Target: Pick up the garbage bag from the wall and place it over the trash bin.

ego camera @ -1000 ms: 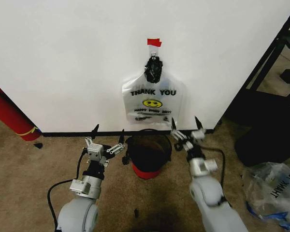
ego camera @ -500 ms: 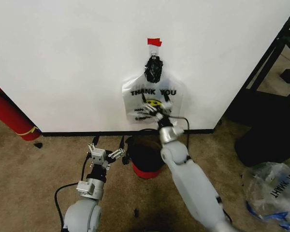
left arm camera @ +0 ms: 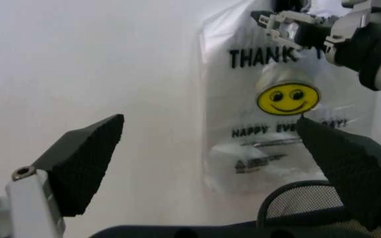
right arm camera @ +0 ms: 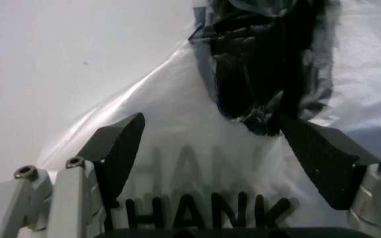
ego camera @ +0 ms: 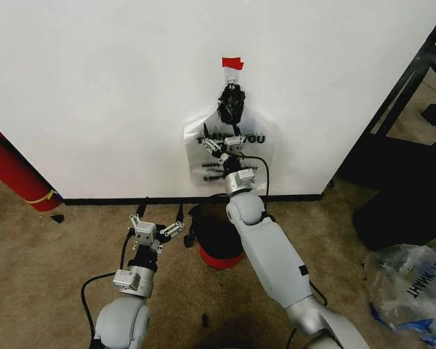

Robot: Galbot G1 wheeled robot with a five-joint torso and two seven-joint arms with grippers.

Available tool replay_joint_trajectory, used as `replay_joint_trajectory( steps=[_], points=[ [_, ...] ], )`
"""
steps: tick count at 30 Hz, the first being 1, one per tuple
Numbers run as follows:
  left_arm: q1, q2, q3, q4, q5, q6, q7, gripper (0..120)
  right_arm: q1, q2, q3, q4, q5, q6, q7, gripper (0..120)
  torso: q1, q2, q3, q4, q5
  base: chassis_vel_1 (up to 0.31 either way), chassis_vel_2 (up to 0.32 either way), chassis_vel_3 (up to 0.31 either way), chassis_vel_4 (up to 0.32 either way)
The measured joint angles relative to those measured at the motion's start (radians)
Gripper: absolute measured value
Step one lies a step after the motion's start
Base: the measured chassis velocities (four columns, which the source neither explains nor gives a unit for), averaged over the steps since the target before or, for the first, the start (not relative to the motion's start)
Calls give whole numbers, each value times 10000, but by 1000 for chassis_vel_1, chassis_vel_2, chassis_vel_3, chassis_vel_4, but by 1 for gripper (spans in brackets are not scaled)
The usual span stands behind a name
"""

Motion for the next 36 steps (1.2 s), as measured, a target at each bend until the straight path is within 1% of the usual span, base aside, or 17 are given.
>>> replay_joint_trajectory(
  steps=[4, 8, 10, 12, 21, 23, 27, 28, 30, 31, 34, 36],
  points=[
    [-38, 41, -2, 40, -23, 0, -7, 100, 56, 1, 110, -41, -82, -38, 59, 74, 0, 0, 0, 1, 0, 0, 0, 0, 0],
    [-85, 81, 3, 81, -45, -1, -11, 100, -7, 24, 109, 152, -84, -148, 98, 74, -1, 0, 0, 1, -1, 0, 0, 0, 0],
    [-111, 88, 12, 95, -55, -1, -11, 100, -64, 36, 74, 268, -81, -163, 97, 76, -1, 0, 0, 4, 0, 0, 0, 0, 0],
    [-128, 99, 29, 103, -62, -2, -13, 100, -145, 35, 35, 442, -47, -175, 73, 82, -1, 0, 0, 3, -1, 0, 0, 0, 0],
    [-121, 207, 68, 95, -62, -22, -15, 100, -388, 21, 18, 869, -43, -301, 5, 85, -1, 0, 0, 2, 0, 0, 0, 0, 0],
    [-119, 249, 62, 95, -62, -25, -17, 100, -434, 19, 30, 967, -53, -372, 13, 81, -1, 0, 0, 2, 0, 0, 0, 0, 0],
    [-99, 280, 62, 123, -39, -43, -29, 100, -374, 14, 118, 846, -67, -382, 20, 67, -1, 0, 0, 1, 0, 0, 0, 0, 0],
    [-99, 280, 62, 123, -39, -43, -29, 100, -374, 14, 118, 846, -67, -382, 20, 67, -1, 0, 0, 1, 0, 0, 0, 0, 0],
    [-93, 292, 62, 137, -29, -46, -35, 100, -344, 13, 127, 815, -105, -428, 44, 57, -1, 0, 0, 1, 0, 0, 0, 0, 0],
    [-95, 295, 56, 142, -27, -47, -38, 100, -342, 13, 127, 813, -135, -457, 59, 55, -1, 0, 0, 2, -1, 0, 0, 0, 0],
    [-99, 297, 33, 146, -25, -48, -50, 100, -339, 12, 134, 805, -208, -536, 100, 54, -1, 0, 0, 2, 0, 0, 0, 0, 0],
    [-90, 291, 23, 149, -22, -52, -61, 100, -315, 11, 143, 781, -236, -608, 129, 63, -1, 0, 0, 2, 0, 0, 0, 0, 0]
  ],
)
